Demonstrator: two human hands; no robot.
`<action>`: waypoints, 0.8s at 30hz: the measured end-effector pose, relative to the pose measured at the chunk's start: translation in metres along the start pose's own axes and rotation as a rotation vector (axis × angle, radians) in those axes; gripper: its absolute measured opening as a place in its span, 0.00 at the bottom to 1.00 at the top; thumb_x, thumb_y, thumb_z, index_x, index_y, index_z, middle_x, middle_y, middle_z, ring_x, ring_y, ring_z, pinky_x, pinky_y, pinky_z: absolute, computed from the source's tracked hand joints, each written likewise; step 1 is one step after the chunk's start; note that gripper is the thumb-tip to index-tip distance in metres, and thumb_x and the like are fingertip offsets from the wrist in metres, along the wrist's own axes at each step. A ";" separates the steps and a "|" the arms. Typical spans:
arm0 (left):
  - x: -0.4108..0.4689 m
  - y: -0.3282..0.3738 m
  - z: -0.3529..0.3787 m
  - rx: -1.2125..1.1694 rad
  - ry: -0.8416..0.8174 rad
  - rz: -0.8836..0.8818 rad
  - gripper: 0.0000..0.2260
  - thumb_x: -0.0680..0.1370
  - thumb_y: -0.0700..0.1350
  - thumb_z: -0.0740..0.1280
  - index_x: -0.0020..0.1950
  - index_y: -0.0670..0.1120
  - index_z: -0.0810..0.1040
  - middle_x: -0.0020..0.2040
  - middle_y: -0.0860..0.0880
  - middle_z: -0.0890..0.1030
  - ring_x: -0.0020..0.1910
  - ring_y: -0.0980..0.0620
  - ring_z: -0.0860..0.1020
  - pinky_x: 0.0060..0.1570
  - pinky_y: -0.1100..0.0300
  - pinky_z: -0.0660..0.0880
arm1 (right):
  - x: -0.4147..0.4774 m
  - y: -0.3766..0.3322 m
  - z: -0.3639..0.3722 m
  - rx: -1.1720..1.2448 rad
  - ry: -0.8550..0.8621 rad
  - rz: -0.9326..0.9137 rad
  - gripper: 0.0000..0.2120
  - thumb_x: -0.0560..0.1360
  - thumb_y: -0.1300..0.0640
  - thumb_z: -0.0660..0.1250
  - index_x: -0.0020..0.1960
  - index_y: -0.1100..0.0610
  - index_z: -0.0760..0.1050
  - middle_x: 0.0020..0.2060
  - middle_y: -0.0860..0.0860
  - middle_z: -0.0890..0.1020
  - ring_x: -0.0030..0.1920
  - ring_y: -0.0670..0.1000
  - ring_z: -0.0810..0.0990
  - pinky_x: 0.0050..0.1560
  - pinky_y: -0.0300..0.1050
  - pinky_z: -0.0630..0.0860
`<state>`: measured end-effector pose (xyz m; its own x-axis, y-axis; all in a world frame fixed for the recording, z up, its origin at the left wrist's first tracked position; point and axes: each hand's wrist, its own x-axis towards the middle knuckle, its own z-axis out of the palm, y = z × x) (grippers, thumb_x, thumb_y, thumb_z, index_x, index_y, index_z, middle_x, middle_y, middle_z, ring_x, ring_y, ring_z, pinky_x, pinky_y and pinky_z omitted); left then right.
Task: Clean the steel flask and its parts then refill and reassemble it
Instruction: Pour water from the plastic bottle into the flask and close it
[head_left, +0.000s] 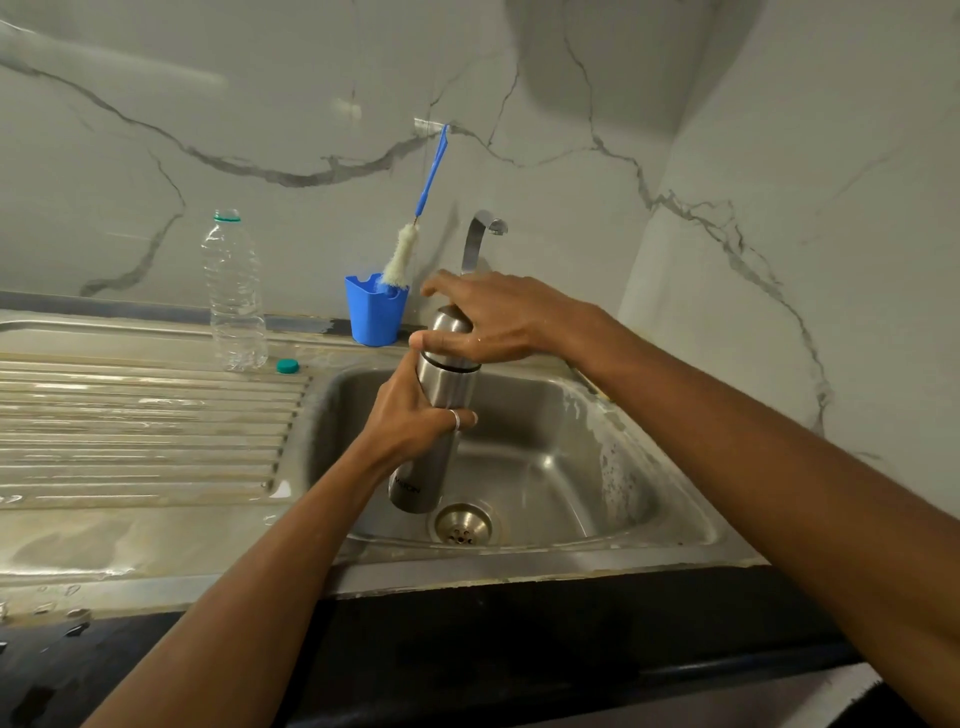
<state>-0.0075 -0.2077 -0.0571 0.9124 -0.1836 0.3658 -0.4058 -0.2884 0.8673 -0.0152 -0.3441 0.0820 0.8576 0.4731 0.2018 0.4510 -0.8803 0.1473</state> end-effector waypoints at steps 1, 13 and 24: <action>0.000 0.000 0.001 0.008 -0.010 0.002 0.33 0.68 0.43 0.80 0.70 0.49 0.69 0.56 0.51 0.80 0.48 0.58 0.78 0.40 0.70 0.70 | -0.001 0.001 0.004 -0.050 0.042 -0.075 0.31 0.77 0.29 0.58 0.73 0.46 0.66 0.62 0.48 0.80 0.57 0.51 0.79 0.49 0.48 0.71; -0.001 0.001 0.006 0.028 0.044 -0.008 0.33 0.68 0.42 0.80 0.70 0.47 0.69 0.56 0.49 0.80 0.47 0.57 0.78 0.38 0.69 0.69 | 0.013 -0.004 0.034 -0.068 0.270 -0.009 0.17 0.80 0.45 0.60 0.42 0.54 0.79 0.29 0.45 0.71 0.34 0.53 0.75 0.33 0.43 0.63; -0.003 0.010 0.004 0.051 0.141 0.016 0.27 0.70 0.41 0.79 0.63 0.43 0.69 0.50 0.49 0.78 0.42 0.59 0.76 0.37 0.70 0.67 | 0.020 -0.025 0.019 -0.095 0.341 0.188 0.21 0.81 0.47 0.57 0.31 0.50 0.61 0.28 0.48 0.68 0.29 0.47 0.67 0.38 0.46 0.70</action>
<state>-0.0146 -0.2139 -0.0513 0.9028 -0.0562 0.4265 -0.4195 -0.3343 0.8440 -0.0048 -0.3133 0.0643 0.7841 0.3029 0.5417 0.2553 -0.9530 0.1633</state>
